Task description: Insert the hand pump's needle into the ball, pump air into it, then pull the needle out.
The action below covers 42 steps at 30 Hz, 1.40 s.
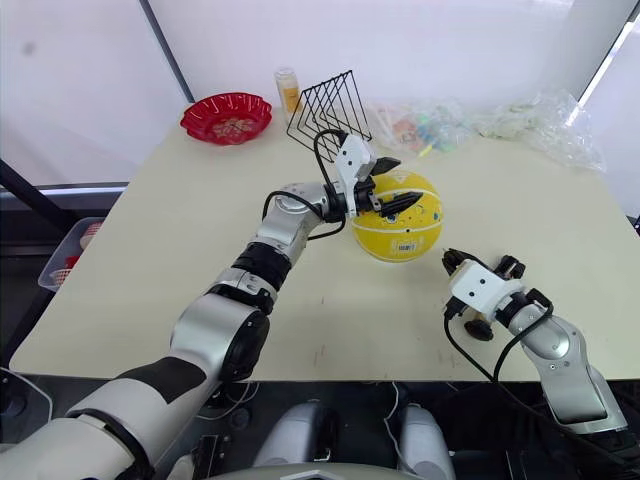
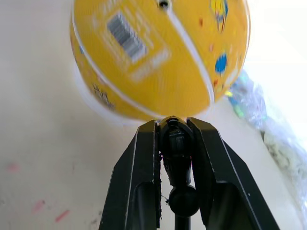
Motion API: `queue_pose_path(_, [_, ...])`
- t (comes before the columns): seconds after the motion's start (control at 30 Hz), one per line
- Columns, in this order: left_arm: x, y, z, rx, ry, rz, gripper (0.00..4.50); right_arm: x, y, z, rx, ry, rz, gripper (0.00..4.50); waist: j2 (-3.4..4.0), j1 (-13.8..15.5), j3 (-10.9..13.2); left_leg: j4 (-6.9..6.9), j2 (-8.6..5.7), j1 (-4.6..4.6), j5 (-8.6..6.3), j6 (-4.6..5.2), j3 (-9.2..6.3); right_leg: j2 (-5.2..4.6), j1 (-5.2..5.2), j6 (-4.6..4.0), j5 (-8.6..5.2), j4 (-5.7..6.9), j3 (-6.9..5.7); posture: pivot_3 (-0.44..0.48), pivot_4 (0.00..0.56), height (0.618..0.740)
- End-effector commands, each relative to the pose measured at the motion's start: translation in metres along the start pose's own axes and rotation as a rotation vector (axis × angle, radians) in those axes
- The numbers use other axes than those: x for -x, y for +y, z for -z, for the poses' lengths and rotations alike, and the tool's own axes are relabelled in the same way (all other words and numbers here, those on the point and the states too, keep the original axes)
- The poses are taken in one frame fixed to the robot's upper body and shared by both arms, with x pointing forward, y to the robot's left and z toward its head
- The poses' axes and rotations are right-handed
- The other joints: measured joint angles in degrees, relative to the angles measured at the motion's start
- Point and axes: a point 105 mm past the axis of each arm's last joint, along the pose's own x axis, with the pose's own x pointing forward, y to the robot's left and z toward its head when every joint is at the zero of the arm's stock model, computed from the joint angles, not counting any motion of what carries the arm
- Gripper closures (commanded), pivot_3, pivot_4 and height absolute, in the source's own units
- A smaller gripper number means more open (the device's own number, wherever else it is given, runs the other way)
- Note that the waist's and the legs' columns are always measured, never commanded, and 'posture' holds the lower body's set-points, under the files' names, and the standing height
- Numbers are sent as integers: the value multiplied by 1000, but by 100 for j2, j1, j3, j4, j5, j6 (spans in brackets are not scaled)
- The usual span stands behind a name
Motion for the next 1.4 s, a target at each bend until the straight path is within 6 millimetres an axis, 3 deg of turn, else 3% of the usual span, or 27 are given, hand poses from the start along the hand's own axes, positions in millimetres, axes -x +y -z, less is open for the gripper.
queue_pose_path(0.03, [3, 5, -35, -66, -88, 22, 0, -3, -14, -1, 26, -28, 56, 4146, 0, -2, 1, 0, 0, 0, 0, 0, 1, 0, 0, 0, 0, 0, 0, 0, 150, 737])
queue_pose_path(0.2, [9, 7, -42, -73, -98, 28, 0, -6, -15, 3, 30, -31, 61, 4146, 1, 5, 3, 0, 4, 1, 0, 0, 1, 0, 0, -1, 0, 1, 2, 0, 150, 737])
queue_pose_path(0.37, [47, 3, -56, -133, -135, 120, 0, -6, -17, 1, -2, -51, 78, 4146, 6, -43, 6, -1, 10, 1, 1, -3, 8, 1, -4, 0, 0, 2, 13, 0, 150, 737])
queue_pose_path(0.53, [89, -4, -52, -137, -109, 172, 0, -1, -18, -4, -41, -67, 84, 4146, 10, -34, 8, -1, 17, 3, 4, -7, 8, 1, -6, -3, -2, 7, 14, 0, 150, 737])
queue_pose_path(0.6, [94, -6, -52, -136, -106, 180, 0, 0, -18, -5, -45, -68, 84, 4146, 10, -13, 8, -1, 17, 3, 4, -7, 7, 1, -6, -6, -3, 8, 14, 0, 150, 737])
queue_pose_path(0.7, [124, -11, -46, -122, -89, 193, 0, 2, -20, -9, -107, -83, 91, 4146, 10, -2, 9, 0, 16, 7, 3, -6, 9, -2, -4, -23, -13, 8, 18, 0, 150, 737])
queue_pose_path(1.03, [185, -39, -27, -33, 7, 267, 0, 7, -22, -15, -184, -99, 75, 4146, 18, -16, 13, -1, 23, 9, 3, -7, 10, -1, -7, -24, -13, 12, 18, 0, 150, 737])
queue_pose_path(1.4, [226, -50, -2, 15, 103, 299, 0, 5, -19, -17, -227, -101, 37, 4146, 28, -8, 20, -1, 25, 8, 3, -6, 11, -2, -10, -26, -14, 11, 16, 0, 150, 737])
